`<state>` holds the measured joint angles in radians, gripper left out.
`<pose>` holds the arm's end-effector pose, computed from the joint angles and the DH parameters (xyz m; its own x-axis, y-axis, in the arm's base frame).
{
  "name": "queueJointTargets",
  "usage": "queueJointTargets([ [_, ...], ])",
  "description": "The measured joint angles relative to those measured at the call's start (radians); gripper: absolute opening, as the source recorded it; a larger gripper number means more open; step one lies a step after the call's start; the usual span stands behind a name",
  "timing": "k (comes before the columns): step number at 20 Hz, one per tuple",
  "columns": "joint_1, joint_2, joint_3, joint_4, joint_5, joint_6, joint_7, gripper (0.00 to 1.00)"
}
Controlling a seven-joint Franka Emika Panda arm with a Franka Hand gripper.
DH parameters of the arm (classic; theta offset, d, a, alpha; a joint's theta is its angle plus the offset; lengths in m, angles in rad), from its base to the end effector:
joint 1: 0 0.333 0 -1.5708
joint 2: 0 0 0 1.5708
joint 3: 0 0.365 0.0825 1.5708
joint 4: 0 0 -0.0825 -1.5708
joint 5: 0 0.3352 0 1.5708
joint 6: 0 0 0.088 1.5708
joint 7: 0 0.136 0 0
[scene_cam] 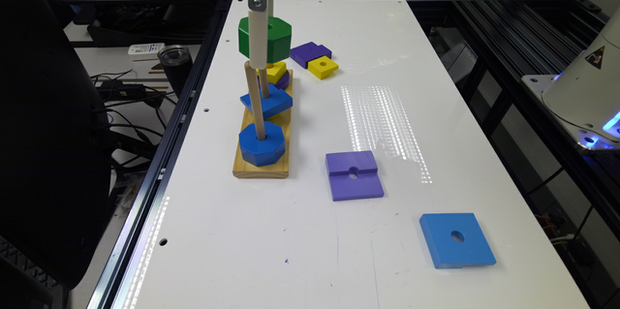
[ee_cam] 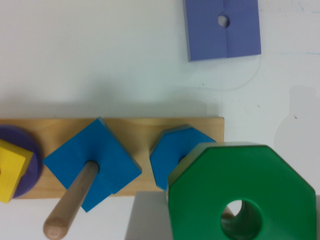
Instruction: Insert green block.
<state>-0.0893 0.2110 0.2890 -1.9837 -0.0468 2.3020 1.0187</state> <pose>0.5693 0.1041 0.4226 0.6949 -0.7179 0.0429 -0.7108 -0.6946 -0.1106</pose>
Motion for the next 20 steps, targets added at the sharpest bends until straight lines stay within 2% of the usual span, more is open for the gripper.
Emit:
queueJointTargets([
  [6,0.0,0.032,-0.001,0.032,-0.0021,0.007,-0.001,0.0],
  [10,0.0,0.05,-0.001,0.034,-0.004,0.016,-0.001,0.0],
  [20,0.0,0.05,-0.001,0.034,-0.004,0.016,-0.001,0.0],
])
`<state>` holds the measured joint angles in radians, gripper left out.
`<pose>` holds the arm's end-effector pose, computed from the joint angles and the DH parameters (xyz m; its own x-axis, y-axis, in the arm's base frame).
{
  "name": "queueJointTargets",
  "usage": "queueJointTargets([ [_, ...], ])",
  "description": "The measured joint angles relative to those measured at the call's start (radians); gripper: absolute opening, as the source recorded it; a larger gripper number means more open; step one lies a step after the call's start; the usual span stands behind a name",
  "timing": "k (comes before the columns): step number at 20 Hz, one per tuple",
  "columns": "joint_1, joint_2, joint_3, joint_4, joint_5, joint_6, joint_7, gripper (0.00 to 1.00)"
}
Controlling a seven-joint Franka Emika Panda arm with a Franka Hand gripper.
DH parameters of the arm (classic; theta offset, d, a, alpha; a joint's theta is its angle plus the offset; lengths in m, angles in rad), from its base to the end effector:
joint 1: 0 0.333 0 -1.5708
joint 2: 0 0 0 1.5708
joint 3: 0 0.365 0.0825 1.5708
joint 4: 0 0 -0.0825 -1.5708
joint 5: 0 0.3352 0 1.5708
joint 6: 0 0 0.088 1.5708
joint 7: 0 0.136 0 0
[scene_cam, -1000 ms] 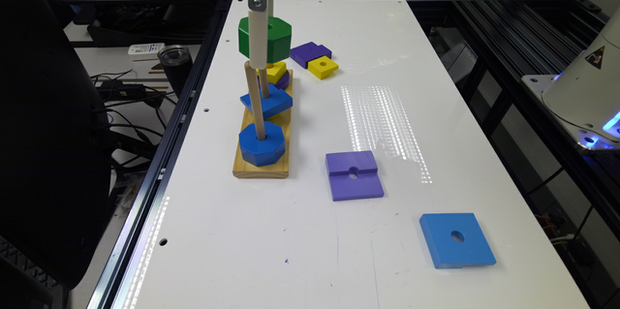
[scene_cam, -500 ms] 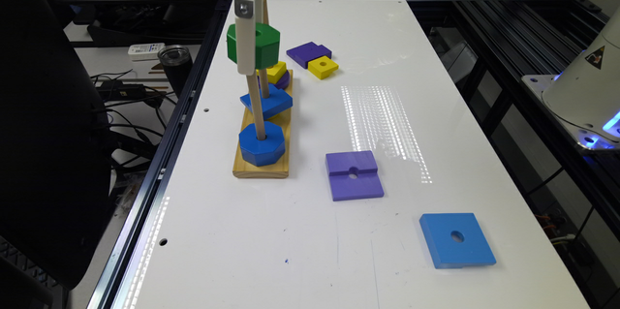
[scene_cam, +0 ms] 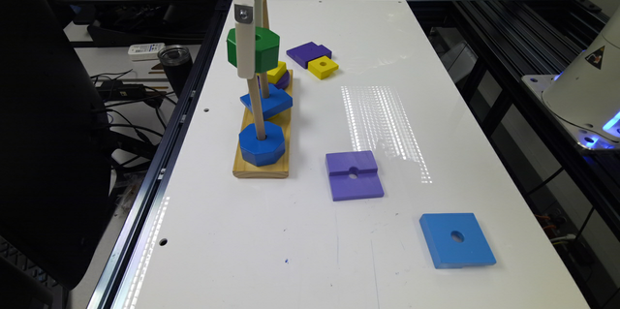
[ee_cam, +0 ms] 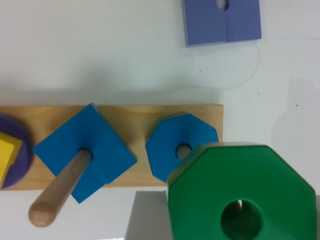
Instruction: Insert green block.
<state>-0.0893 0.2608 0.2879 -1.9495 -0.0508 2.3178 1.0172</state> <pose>0.5842 0.1041 0.4106 0.6949 -0.7183 0.0352 -0.7108 -0.6934 -0.1182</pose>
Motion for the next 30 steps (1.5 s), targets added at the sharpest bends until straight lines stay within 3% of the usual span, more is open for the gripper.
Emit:
queueJointTargets([
  [5,0.0,0.004,0.0,0.009,-0.0003,0.003,0.0,0.0],
  [10,0.001,0.074,0.0,0.094,-0.0186,-0.001,0.0,0.0],
  [13,0.001,0.09,0.0,0.112,-0.0212,-0.006,0.0,0.0],
  [20,0.002,0.09,0.003,0.112,-0.0212,-0.007,0.0,0.0],
  [25,0.002,0.078,0.009,0.106,-0.0212,-0.036,0.002,0.0],
  [27,-0.004,0.055,0.007,0.077,-0.0211,-0.047,0.0,0.0],
  [30,-0.018,0.0,0.006,0.009,-0.0194,-0.045,-0.005,0.0],
])
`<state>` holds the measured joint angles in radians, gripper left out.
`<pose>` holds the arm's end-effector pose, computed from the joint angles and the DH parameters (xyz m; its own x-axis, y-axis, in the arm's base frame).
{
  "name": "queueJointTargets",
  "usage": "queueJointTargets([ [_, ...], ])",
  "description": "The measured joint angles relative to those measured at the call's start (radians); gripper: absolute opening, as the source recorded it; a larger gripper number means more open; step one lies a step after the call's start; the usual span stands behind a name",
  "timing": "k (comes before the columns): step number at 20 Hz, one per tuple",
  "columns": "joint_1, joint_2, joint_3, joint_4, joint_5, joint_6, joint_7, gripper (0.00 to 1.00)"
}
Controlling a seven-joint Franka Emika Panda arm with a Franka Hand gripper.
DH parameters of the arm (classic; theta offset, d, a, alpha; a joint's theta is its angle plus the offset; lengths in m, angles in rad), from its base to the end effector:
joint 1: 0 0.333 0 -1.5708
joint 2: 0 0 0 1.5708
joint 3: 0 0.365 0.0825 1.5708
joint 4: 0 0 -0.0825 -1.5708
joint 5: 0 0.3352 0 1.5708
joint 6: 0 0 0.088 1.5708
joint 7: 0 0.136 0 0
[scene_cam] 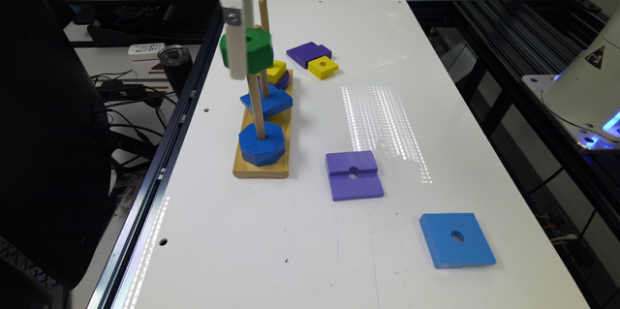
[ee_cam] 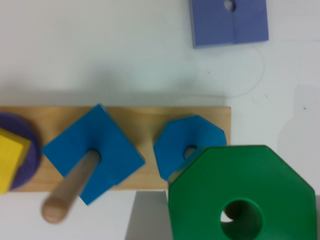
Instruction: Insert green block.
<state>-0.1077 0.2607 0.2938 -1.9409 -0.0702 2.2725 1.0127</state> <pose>0.5822 0.0948 0.4098 0.6985 -0.7150 0.0293 -0.7114 -0.6982 -0.0800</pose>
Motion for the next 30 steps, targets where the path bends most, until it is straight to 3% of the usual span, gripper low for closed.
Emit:
queueJointTargets([
  [3,-0.031,-0.048,0.0,-0.061,0.004,0.009,-0.026,0.0],
  [5,-0.041,-0.062,0.002,-0.08,0.0063,0.016,-0.034,0.0],
  [14,-0.042,-0.062,0.004,-0.082,0.0064,0.019,-0.034,0.0],
  [19,-0.04,-0.058,0.032,-0.08,0.0073,0.033,-0.016,0.0],
  [23,-0.041,-0.056,0.034,-0.08,0.0073,0.038,-0.016,0.0],
  [30,-0.054,-0.056,0.033,-0.079,0.0067,0.041,-0.021,0.0],
])
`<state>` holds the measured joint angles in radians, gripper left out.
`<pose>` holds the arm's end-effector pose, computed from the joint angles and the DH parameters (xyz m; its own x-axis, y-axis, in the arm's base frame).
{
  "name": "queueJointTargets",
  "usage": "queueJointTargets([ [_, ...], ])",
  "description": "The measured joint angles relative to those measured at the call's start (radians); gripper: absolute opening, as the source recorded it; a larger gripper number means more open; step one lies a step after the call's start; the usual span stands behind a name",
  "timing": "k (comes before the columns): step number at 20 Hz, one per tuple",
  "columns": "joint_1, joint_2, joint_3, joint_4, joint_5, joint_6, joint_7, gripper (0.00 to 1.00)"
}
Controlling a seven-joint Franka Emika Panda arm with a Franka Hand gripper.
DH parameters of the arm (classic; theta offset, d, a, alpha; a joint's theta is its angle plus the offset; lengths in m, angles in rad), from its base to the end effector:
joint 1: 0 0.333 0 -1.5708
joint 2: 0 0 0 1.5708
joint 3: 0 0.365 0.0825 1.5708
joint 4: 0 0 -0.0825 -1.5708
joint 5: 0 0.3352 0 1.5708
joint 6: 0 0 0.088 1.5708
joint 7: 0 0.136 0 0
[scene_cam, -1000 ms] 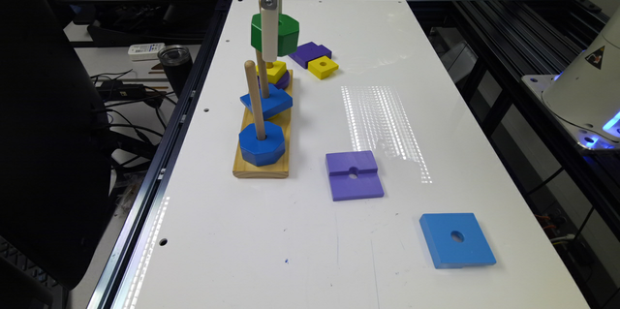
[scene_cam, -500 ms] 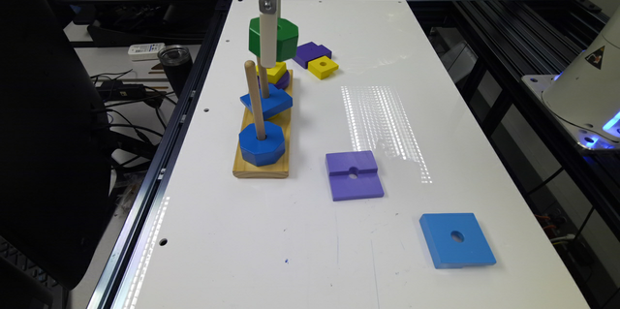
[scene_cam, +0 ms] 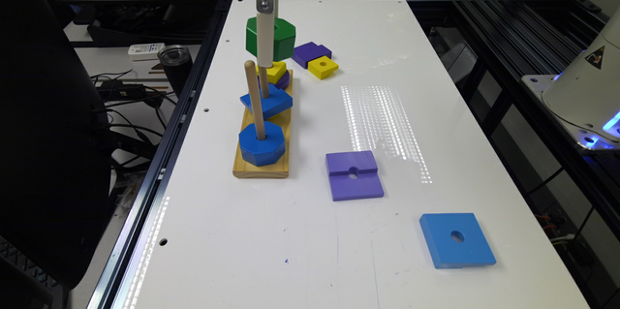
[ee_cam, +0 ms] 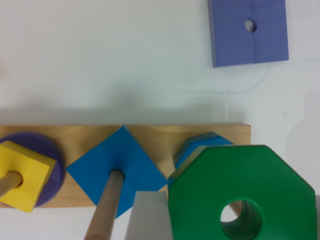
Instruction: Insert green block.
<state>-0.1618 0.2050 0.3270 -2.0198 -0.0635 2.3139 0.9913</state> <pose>0.5643 0.0824 0.4132 0.6981 -0.7147 0.0431 -0.7095 -0.6986 -0.0925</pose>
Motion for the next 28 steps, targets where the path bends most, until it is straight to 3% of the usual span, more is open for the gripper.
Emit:
queueJointTargets([
  [9,-0.001,0.0,0.001,0.0,0.0,0.002,0.0,0.0],
  [16,0.001,0.001,0.017,0.001,0.0,0.005,0.007,0.0],
  [28,0.0,0.002,0.018,0.001,0.0,0.006,0.007,0.0],
])
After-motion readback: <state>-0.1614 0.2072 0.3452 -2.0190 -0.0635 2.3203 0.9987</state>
